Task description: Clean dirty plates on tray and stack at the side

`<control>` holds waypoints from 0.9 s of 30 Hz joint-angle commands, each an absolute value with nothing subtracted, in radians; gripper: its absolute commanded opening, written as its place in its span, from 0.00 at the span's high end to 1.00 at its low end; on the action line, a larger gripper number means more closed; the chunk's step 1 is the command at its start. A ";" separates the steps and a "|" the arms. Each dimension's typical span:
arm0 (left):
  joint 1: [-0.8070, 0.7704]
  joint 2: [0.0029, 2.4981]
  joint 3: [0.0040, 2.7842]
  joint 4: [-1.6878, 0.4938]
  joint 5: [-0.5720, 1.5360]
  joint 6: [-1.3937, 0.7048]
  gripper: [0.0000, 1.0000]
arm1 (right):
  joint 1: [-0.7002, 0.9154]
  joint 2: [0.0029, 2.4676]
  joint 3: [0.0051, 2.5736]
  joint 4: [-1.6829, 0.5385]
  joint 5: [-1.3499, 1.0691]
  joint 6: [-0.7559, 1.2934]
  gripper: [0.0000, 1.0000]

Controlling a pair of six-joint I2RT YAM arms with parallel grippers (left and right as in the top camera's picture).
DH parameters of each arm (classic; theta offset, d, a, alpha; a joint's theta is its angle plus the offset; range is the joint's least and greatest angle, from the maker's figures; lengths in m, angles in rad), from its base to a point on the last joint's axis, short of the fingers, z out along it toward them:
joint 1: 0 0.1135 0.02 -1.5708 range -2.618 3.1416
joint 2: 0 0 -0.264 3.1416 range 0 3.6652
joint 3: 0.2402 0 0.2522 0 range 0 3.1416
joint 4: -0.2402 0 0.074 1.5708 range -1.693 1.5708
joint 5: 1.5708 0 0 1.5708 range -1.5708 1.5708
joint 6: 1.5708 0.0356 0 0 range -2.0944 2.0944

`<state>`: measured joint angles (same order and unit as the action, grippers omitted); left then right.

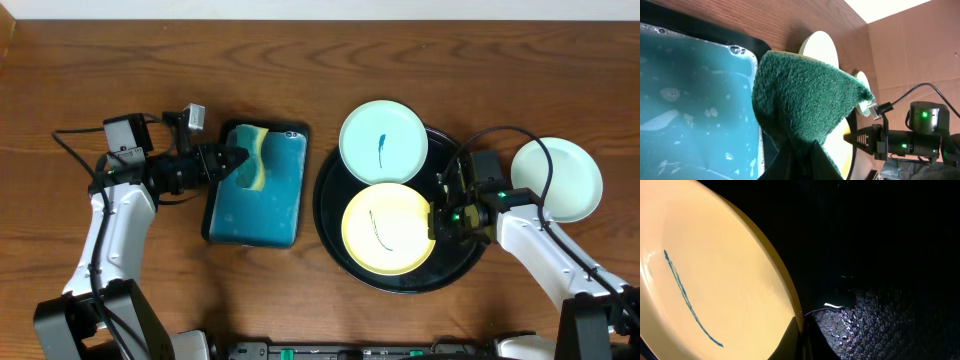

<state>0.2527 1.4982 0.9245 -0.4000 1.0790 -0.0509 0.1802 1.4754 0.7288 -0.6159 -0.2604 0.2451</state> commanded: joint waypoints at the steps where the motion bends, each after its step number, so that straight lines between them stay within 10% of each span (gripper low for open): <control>1: 0.257 1.498 0.924 -0.402 1.114 -0.034 0.93 | 0.192 1.480 0.723 -0.612 -0.258 0.253 0.99; 27: 0.257 1.498 0.924 -0.403 1.114 -0.034 0.93 | 0.192 1.480 0.723 -0.600 -0.258 0.254 0.99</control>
<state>0.2527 1.4982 0.9245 -0.4004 1.0786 -0.0509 0.1802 1.4754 0.7288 -0.6071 -0.2604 0.2451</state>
